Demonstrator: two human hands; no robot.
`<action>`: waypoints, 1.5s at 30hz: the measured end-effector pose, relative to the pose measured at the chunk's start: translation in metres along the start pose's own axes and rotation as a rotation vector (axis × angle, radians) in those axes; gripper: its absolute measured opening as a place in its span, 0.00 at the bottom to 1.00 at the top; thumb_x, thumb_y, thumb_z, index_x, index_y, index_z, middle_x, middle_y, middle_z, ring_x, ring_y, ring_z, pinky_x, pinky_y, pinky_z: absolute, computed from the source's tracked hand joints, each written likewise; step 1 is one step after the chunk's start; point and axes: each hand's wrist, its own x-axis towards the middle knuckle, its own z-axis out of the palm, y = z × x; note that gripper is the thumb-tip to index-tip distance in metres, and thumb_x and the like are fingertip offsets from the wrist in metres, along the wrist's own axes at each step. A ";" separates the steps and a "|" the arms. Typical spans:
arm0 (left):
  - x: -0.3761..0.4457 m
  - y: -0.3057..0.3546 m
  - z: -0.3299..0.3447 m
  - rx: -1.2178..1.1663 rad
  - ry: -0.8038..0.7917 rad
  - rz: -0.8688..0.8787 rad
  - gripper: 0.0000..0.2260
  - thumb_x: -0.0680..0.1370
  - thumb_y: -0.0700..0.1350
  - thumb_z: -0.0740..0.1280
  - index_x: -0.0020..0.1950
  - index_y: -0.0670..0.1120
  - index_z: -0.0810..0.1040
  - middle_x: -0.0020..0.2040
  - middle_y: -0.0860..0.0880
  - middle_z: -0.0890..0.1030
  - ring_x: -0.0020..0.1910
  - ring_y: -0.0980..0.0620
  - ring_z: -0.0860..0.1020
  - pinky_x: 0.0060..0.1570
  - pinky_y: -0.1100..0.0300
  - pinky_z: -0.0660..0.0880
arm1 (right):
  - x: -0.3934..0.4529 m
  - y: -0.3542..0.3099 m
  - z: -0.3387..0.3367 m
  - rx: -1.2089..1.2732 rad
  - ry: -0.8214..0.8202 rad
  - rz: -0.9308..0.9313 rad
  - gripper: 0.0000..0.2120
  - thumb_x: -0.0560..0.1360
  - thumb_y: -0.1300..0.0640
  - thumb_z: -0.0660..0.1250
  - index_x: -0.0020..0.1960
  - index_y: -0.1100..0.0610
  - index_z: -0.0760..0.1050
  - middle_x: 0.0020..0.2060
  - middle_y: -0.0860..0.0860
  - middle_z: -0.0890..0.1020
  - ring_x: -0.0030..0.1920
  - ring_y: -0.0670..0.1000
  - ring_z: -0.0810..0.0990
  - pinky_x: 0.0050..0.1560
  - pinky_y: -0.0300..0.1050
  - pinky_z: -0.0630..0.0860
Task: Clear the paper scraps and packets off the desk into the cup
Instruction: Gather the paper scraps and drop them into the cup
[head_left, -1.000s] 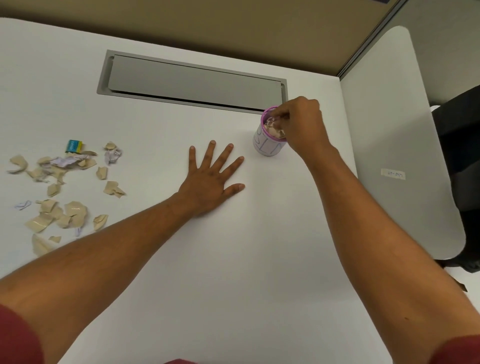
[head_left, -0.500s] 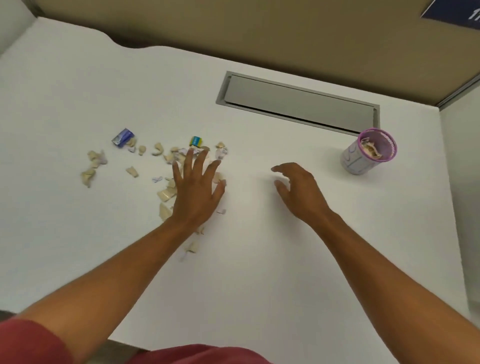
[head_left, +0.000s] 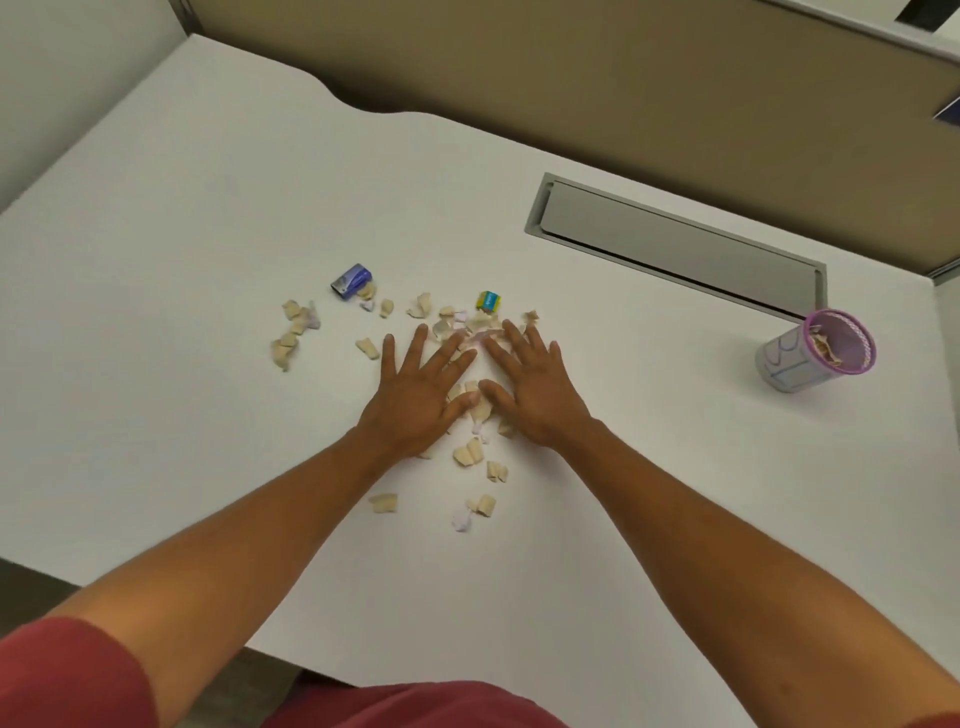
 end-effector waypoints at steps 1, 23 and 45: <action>-0.006 -0.001 -0.001 -0.003 0.013 0.030 0.31 0.84 0.66 0.45 0.84 0.54 0.60 0.85 0.53 0.58 0.85 0.38 0.51 0.78 0.27 0.47 | -0.008 -0.005 0.005 -0.008 0.006 -0.004 0.30 0.85 0.39 0.53 0.84 0.46 0.54 0.84 0.52 0.51 0.84 0.59 0.46 0.81 0.65 0.48; -0.023 -0.068 -0.013 -0.078 0.036 0.308 0.26 0.86 0.60 0.50 0.80 0.50 0.68 0.81 0.51 0.68 0.83 0.43 0.60 0.80 0.36 0.53 | -0.028 -0.073 0.033 0.016 0.171 -0.016 0.21 0.86 0.50 0.58 0.78 0.52 0.68 0.78 0.55 0.68 0.80 0.59 0.63 0.79 0.56 0.61; -0.073 -0.059 -0.012 -0.171 0.017 0.075 0.31 0.85 0.64 0.45 0.83 0.49 0.62 0.84 0.46 0.61 0.84 0.39 0.55 0.79 0.33 0.54 | -0.035 -0.096 0.039 0.209 0.127 0.229 0.26 0.85 0.42 0.47 0.81 0.49 0.60 0.83 0.47 0.58 0.84 0.54 0.49 0.82 0.61 0.47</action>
